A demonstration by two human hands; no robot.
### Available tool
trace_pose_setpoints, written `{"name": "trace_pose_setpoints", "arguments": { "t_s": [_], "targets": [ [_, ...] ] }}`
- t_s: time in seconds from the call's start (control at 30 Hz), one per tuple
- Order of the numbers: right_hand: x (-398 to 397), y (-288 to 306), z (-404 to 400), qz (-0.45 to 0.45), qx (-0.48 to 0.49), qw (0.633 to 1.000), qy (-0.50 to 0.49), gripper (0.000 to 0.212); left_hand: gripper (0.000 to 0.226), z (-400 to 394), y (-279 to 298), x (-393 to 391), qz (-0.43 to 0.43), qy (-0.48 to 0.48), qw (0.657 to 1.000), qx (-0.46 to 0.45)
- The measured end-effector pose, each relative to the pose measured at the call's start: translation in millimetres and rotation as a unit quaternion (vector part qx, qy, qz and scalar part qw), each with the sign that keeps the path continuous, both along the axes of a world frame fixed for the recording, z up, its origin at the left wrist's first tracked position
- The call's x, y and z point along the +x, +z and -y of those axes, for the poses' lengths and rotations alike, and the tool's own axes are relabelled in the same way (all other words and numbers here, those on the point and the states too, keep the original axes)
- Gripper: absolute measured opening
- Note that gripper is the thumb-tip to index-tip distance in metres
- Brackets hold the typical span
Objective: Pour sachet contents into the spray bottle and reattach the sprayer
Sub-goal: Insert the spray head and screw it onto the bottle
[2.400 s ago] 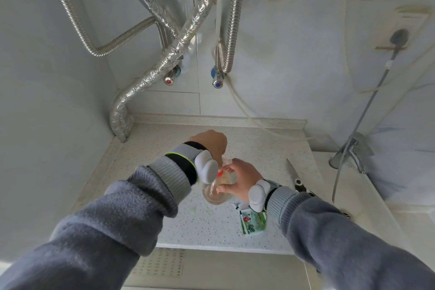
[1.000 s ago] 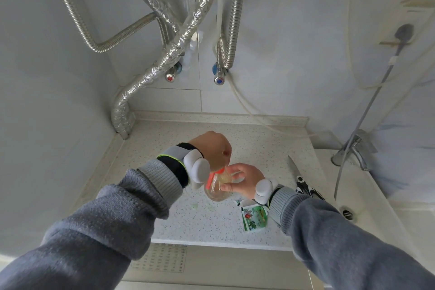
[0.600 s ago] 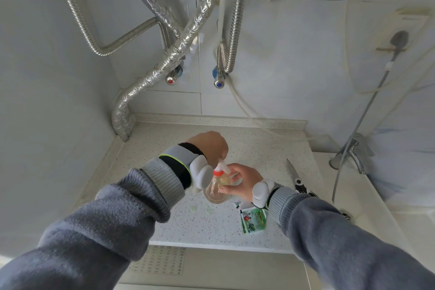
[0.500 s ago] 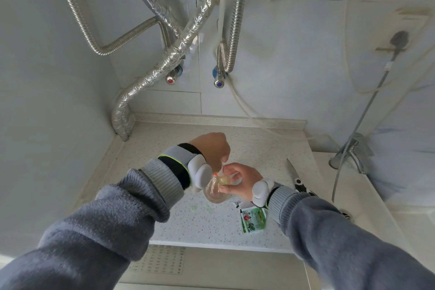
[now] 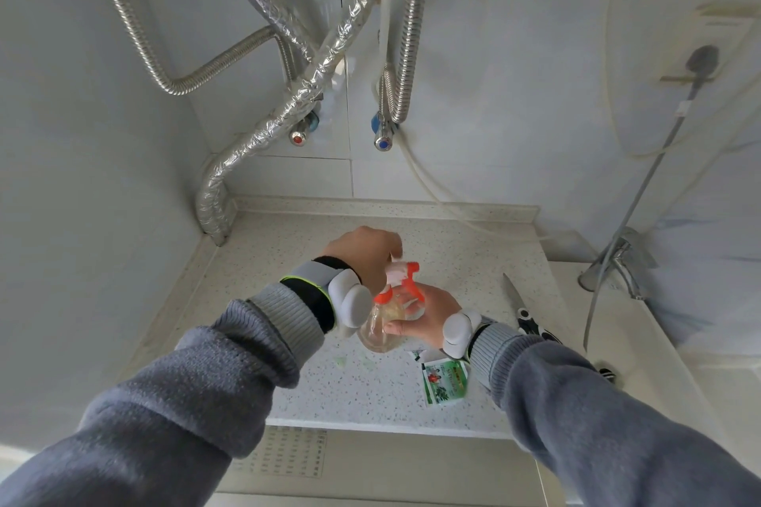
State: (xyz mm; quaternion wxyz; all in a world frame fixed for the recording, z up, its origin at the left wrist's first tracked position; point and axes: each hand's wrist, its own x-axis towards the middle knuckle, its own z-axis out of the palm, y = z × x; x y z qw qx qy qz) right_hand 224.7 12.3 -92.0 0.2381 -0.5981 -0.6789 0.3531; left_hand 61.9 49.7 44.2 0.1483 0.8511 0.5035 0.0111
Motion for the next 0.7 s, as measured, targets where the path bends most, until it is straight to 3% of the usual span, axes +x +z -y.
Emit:
{"name": "trace_pose_setpoints", "arguments": {
  "t_s": [0.13,0.23,0.33,0.43,0.53,0.7],
  "targets": [
    [-0.7,-5.6,-0.2,-0.009,-0.001,1.000,-0.028,0.063,0.033,-2.0,-3.2,-4.4,-0.008,-0.021,0.999,-0.025],
    [-0.7,-6.4,1.8,-0.013,0.002,0.999,-0.034,0.066,0.030,-5.1,-3.2,-4.0,0.039,-0.026,0.995,-0.085],
    [-1.0,-5.1,1.4,-0.018,-0.003,0.999,-0.034,0.064,0.016,-2.8,-0.5,-6.8,0.050,-0.029,0.997,-0.048],
    [-1.1,-3.0,1.6,-0.016,-0.009,0.999,-0.030,0.066,0.030,-1.7,4.1,-8.4,-0.030,-0.008,1.000,-0.003],
    [-1.0,-2.4,2.3,-0.014,-0.008,0.999,-0.029,0.069,0.011,-3.2,13.7,-5.1,-0.129,-0.025,0.991,-0.014],
    [-0.7,-1.3,1.1,-0.006,-0.010,1.000,-0.023,0.069,0.031,-9.4,16.2,-4.0,-0.147,-0.098,0.984,-0.007]
  ]
}}
